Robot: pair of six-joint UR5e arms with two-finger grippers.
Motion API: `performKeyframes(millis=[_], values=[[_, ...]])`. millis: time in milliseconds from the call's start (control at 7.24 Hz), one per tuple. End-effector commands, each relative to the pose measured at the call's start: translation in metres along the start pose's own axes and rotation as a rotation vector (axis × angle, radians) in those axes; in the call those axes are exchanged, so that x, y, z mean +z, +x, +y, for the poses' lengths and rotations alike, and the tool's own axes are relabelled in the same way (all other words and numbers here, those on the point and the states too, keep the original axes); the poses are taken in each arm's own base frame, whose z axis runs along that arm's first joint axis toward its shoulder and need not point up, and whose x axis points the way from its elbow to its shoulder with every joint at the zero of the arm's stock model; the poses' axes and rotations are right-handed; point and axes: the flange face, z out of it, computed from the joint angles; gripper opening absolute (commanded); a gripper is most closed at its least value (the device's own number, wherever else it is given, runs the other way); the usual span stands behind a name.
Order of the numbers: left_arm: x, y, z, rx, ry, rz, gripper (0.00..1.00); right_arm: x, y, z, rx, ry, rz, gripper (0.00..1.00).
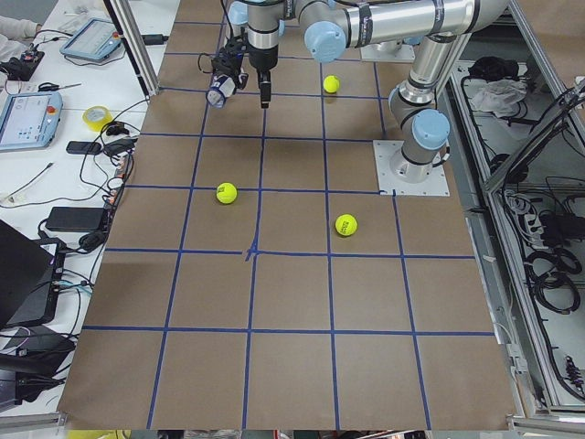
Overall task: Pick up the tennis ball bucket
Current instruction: 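Carry the tube with the right gripper toward the table center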
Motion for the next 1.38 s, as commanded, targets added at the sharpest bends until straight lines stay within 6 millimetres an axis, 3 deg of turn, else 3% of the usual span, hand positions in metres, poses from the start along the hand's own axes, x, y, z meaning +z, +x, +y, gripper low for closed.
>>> performKeyframes(millis=[0,415,691,829,967,1106,1244], values=[[0.003,-0.014,-0.002,0.011,-0.004,0.013,1.00,0.018,-0.014,-0.007,-0.168,-0.005,-0.017,0.76],[0.004,-0.016,-0.002,0.017,-0.005,0.014,1.00,0.031,-0.019,-0.004,-0.301,-0.017,-0.033,0.82],[0.004,-0.016,-0.002,0.015,-0.006,0.014,1.00,0.041,-0.022,-0.003,-0.298,-0.021,-0.052,1.00],[0.006,-0.016,-0.003,0.017,-0.009,0.016,1.00,0.040,-0.022,-0.001,-0.300,-0.036,-0.044,1.00],[0.006,-0.016,-0.003,0.017,-0.009,0.015,1.00,0.035,-0.021,-0.004,-0.301,-0.027,-0.036,1.00],[0.008,-0.016,-0.003,0.015,-0.014,0.014,1.00,0.017,-0.014,-0.006,-0.297,-0.018,-0.014,1.00],[0.011,-0.017,-0.006,0.015,-0.017,0.016,1.00,-0.018,-0.007,-0.008,-0.291,0.001,0.025,1.00]])
